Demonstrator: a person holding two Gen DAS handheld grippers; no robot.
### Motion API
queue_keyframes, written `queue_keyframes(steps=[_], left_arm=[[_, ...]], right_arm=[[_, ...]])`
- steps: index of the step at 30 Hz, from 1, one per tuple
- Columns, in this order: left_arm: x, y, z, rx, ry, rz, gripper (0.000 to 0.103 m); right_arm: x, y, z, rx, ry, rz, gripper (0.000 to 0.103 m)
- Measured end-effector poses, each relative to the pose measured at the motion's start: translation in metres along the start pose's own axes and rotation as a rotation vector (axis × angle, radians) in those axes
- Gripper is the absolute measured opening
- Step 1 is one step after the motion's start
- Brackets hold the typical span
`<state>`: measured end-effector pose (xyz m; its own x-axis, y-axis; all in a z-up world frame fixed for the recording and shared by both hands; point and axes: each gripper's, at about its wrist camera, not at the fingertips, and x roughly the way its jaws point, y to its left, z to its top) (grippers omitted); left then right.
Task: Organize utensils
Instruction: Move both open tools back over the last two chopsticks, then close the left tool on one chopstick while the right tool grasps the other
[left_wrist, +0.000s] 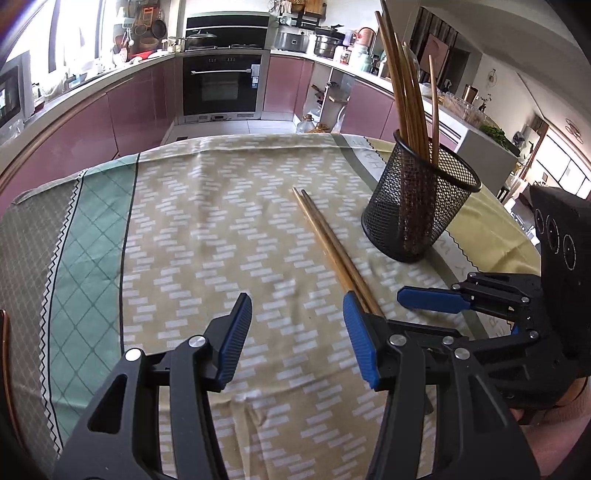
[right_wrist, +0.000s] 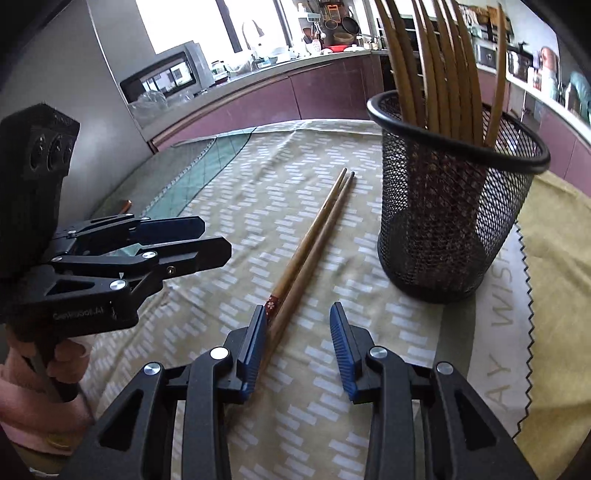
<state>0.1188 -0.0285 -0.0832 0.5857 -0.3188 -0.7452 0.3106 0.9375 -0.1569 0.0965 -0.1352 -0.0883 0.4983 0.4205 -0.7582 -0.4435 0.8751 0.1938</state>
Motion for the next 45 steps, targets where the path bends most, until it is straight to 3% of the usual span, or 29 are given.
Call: queue_keyframes(steps=[9,28,40,45], left_arm=[[0.005,-0.007,-0.001,0.032,0.015,-0.013,0.051],[0.032,-0.039,-0.005,0.157,0.082,-0.048,0.049],[0.028,-0.029,-0.006,0.095,0.079,-0.003,0.025],[0.026,-0.026,-0.009,0.062,0.084,-0.015,0.009]], right_arm=[[0.001,-0.003,0.002,0.028,0.005,-0.027,0.032],[-0.001,-0.026,0.004,0.077,0.017,0.025,0.031],[0.014,-0.014,0.016,0.038,0.01,0.003,0.03],[0.013,-0.015,0.015,0.057,0.01,0.006,0.014]])
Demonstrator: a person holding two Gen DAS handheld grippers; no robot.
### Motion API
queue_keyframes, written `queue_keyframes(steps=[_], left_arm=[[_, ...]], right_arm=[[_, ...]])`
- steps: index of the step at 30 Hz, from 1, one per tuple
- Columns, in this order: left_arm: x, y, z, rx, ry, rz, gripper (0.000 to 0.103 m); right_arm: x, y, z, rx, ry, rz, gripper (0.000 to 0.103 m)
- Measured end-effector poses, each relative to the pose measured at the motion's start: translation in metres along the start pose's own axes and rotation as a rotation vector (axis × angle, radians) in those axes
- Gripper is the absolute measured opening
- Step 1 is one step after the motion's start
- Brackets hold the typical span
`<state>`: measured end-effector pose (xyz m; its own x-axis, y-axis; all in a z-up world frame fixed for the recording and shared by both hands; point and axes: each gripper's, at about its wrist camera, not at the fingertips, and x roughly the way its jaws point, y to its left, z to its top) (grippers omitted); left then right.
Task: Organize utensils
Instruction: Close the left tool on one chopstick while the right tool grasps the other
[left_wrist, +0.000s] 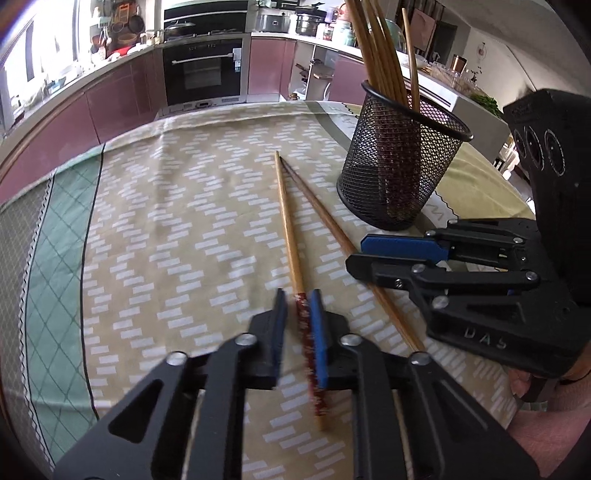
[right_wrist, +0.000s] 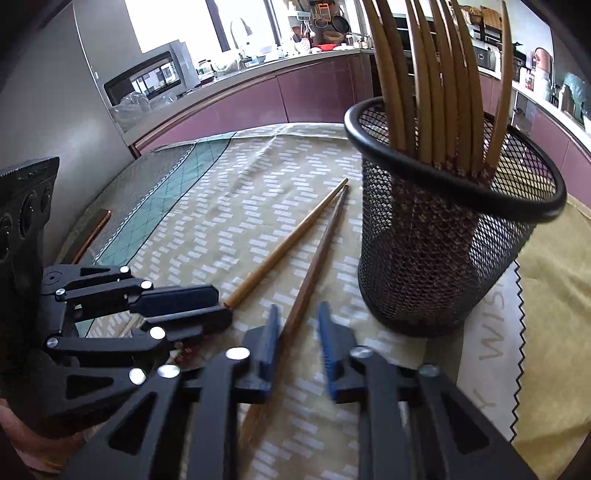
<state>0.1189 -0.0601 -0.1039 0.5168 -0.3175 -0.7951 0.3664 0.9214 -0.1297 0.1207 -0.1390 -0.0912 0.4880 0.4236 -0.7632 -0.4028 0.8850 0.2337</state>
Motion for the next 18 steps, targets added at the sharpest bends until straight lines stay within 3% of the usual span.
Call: queue_keyframes(steps=[12,15,18], left_arm=[[-0.019,-0.012,-0.032,0.022,0.035,-0.082,0.009],[-0.024,-0.017,-0.037,0.046,0.038,-0.14,0.03],[-0.027,-0.021,-0.033,0.059,0.021,-0.135,0.031]], right_arm=[[-0.027,-0.008,-0.032,0.034,0.037,0.055,0.01],[-0.032,-0.009,-0.037,0.015,0.054,0.051,0.01],[-0.034,-0.008,-0.038,0.001,0.052,0.033,0.011]])
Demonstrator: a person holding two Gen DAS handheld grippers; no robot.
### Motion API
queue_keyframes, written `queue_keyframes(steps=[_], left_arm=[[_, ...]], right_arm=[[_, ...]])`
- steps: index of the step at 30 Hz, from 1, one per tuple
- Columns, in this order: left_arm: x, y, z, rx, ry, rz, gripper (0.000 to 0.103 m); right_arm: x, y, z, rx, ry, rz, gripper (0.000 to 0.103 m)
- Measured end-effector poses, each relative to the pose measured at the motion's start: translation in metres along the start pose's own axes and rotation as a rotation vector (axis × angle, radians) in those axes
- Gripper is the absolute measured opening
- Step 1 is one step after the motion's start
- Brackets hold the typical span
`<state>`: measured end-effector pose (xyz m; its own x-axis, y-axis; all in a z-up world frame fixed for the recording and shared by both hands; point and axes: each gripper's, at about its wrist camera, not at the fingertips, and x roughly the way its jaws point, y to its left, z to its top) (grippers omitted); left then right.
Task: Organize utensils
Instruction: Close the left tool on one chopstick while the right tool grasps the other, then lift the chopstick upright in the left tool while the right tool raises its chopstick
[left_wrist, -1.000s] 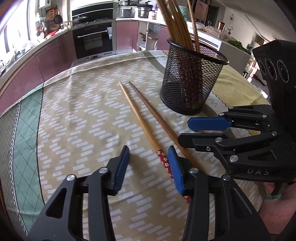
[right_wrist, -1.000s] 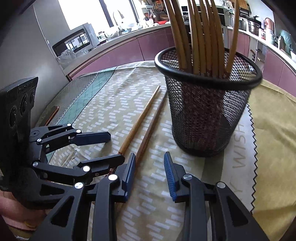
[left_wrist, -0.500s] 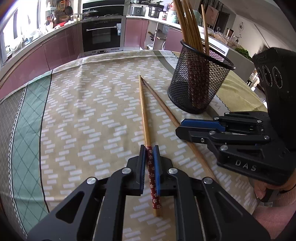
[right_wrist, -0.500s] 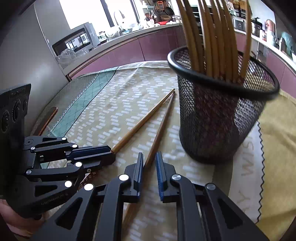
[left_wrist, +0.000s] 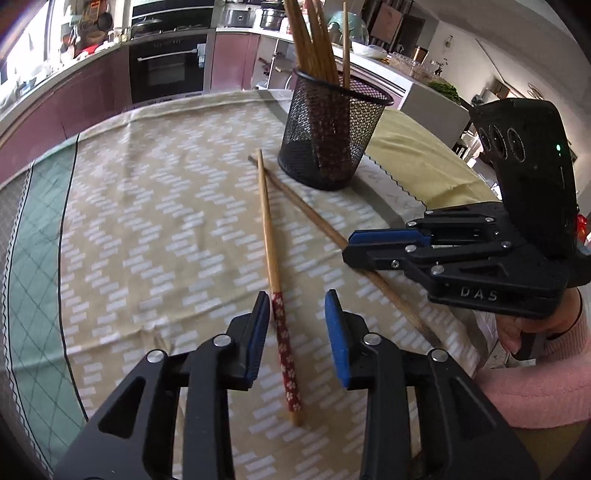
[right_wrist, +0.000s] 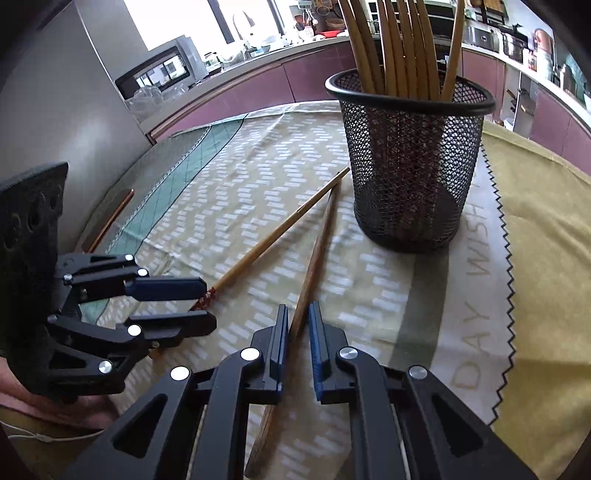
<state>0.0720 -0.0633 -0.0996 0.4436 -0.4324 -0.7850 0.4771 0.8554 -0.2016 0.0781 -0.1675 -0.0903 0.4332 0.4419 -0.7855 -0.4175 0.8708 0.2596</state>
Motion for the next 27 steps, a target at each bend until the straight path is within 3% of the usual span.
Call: queue_keyframes(steps=[7,12,19,27], left_arm=[[0.013,0.006,0.024,0.014,-0.013,0.073,0.031],[0.029,0.005,0.037,0.043,0.0,0.116,0.031],[0.039,0.005,0.047,0.063,0.0,0.146,0.028],[0.042,0.006,0.051,0.04,-0.006,0.158,0.016]], right_arm=[[0.01,0.0,0.014,-0.013,-0.036,-0.05,0.026],[0.017,-0.005,0.025,-0.004,-0.052,-0.047,0.026],[0.022,-0.007,0.031,-0.016,-0.057,-0.074,0.017],[0.022,-0.009,0.032,0.011,-0.066,-0.063,0.011]])
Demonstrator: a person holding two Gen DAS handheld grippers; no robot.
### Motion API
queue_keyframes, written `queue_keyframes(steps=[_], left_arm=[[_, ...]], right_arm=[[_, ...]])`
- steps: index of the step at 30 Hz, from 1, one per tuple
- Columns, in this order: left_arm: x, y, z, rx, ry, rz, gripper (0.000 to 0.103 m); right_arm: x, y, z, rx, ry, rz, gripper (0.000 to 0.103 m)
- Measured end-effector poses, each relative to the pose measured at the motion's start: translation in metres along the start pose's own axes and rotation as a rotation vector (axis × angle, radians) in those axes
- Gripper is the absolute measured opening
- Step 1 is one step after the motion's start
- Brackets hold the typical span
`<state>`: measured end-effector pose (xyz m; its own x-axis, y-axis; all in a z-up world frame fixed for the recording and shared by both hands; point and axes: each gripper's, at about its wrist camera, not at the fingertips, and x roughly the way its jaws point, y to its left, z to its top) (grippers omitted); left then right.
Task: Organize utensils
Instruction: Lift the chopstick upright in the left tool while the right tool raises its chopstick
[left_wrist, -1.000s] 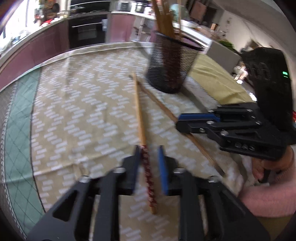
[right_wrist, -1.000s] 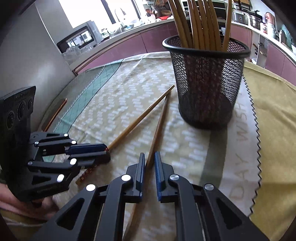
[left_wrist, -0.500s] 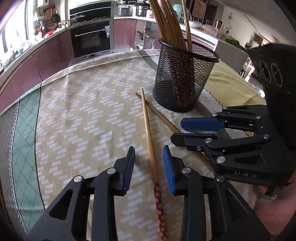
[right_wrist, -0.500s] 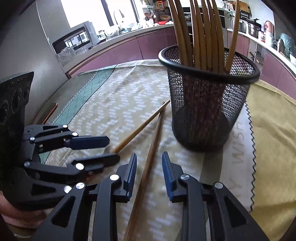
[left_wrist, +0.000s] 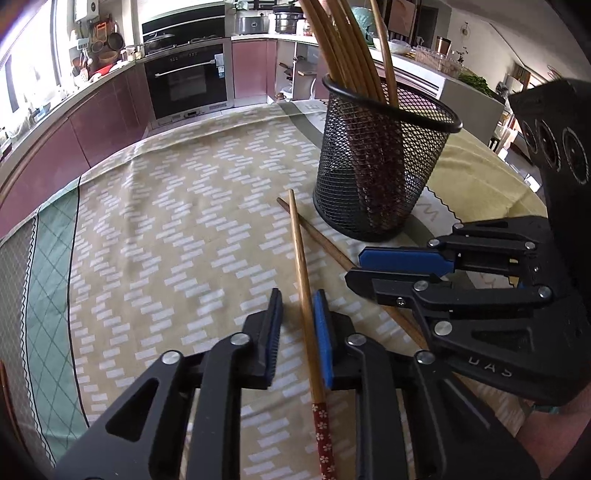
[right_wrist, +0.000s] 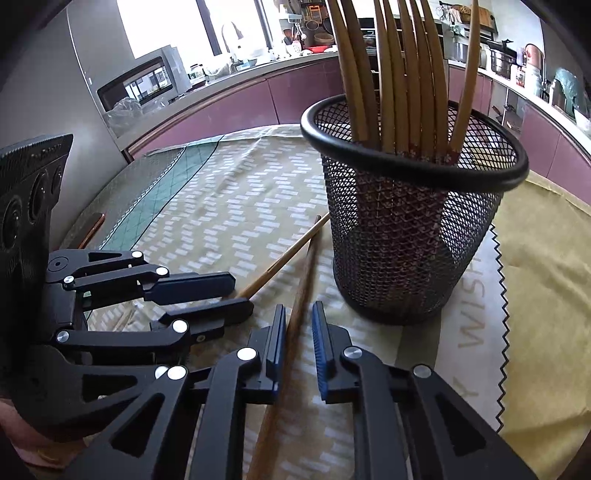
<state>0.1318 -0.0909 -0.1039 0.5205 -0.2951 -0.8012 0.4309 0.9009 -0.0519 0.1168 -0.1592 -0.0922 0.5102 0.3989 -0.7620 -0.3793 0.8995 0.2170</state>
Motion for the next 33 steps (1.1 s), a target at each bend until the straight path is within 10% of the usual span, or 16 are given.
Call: queue_keyframes(steps=[33], left_arm=[[-0.039,0.016,-0.006,-0.105,-0.07,-0.051,0.008]], right_arm=[[-0.052,-0.008,-0.014,0.076,-0.095,0.176,0.006]])
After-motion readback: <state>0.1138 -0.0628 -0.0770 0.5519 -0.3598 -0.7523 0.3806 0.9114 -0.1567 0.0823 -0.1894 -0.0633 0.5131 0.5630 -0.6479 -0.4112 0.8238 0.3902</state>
